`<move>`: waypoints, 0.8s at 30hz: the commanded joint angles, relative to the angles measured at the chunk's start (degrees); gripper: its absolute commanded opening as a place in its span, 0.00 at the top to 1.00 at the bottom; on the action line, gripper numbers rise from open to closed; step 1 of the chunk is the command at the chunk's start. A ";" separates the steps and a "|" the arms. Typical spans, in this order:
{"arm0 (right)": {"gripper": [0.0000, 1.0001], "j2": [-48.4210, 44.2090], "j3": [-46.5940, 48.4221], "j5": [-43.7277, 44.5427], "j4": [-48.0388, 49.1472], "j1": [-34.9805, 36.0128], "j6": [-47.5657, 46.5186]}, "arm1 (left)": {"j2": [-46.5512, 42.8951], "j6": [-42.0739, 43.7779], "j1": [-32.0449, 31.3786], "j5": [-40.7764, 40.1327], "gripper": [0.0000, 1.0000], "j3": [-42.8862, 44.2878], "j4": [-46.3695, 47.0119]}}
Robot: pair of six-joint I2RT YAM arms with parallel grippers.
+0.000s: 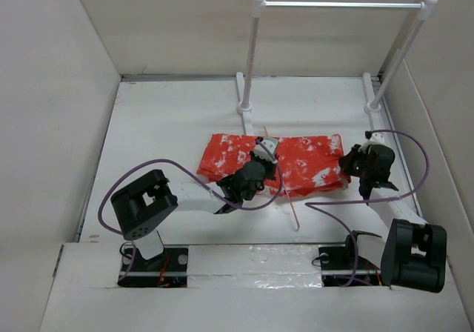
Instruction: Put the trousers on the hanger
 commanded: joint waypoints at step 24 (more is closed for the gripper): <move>1.00 9.21 4.01 -1.84 13.94 -1.10 1.76 | -0.54 6.90 8.27 40.86 1.00 11.56 -11.92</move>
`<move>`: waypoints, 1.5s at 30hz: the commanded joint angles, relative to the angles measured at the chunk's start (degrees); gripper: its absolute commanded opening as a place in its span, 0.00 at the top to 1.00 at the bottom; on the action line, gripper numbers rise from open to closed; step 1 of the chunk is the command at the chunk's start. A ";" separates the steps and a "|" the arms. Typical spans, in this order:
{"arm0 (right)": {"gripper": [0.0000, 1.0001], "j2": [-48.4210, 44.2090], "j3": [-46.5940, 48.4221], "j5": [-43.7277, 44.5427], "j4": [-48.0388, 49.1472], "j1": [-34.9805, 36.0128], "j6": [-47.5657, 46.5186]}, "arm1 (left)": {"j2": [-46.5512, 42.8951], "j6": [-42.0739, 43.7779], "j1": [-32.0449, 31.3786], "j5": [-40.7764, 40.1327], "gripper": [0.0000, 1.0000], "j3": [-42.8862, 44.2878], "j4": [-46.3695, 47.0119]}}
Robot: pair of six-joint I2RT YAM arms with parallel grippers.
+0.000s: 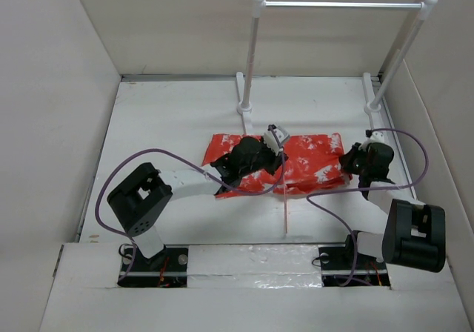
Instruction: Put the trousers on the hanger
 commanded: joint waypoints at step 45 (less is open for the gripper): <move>0.49 -25.76 0.71 34.51 -14.28 62.92 11.69 | -7.02 -5.93 -2.19 -11.98 1.00 3.44 -0.70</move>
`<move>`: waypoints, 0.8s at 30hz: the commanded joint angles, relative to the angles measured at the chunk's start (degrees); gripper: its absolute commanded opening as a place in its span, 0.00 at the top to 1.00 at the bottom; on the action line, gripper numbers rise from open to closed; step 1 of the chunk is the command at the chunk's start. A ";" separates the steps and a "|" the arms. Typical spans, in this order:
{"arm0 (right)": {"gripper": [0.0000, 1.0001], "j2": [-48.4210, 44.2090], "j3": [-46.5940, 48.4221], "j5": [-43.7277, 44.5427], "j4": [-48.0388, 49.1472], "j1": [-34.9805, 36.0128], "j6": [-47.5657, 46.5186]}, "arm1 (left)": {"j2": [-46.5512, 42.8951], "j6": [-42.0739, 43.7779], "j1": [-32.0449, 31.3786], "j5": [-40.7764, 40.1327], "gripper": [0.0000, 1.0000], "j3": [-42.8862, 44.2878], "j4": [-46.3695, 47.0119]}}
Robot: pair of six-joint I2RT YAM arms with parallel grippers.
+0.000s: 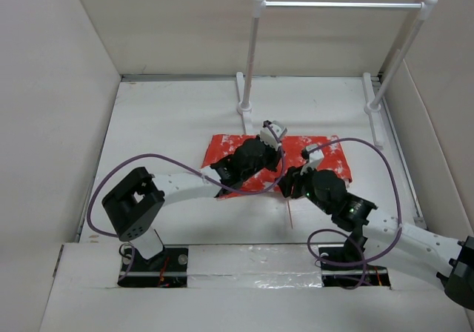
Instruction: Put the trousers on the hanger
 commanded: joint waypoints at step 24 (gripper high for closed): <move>1.00 3.89 -5.87 -14.62 19.73 -7.70 2.80 | -5.52 1.24 3.03 9.61 1.00 3.35 4.37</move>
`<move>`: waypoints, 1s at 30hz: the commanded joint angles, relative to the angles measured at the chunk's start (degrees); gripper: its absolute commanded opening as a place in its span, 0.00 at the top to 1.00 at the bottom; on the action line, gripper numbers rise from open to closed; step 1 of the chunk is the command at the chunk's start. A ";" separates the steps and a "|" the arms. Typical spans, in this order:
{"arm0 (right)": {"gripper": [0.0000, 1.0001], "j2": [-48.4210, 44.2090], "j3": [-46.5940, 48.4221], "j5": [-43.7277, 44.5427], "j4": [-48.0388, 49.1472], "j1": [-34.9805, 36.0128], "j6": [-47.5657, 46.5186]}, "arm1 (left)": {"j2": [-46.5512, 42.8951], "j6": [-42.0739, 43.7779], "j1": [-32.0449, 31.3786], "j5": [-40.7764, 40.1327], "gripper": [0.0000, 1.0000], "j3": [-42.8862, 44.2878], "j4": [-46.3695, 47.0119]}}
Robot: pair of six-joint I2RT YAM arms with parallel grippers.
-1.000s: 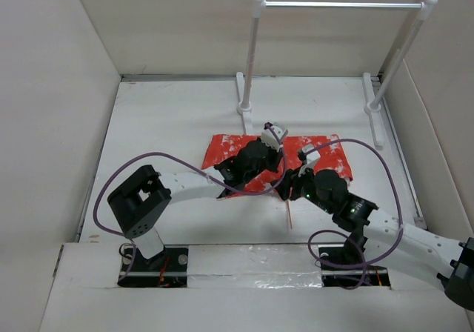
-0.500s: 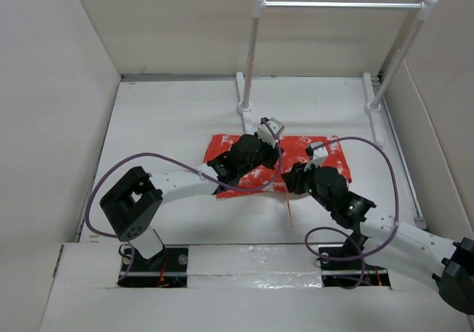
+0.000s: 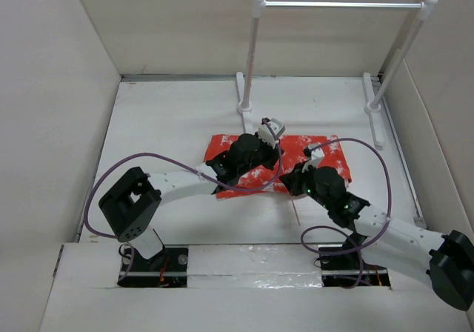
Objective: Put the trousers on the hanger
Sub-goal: Place the trousers on the hanger, then place the hanger at the clothesline.
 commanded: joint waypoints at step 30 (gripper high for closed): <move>1.00 -12.99 10.16 -1.57 16.10 0.58 6.53 | -11.11 -1.86 1.90 6.10 0.19 23.32 -0.90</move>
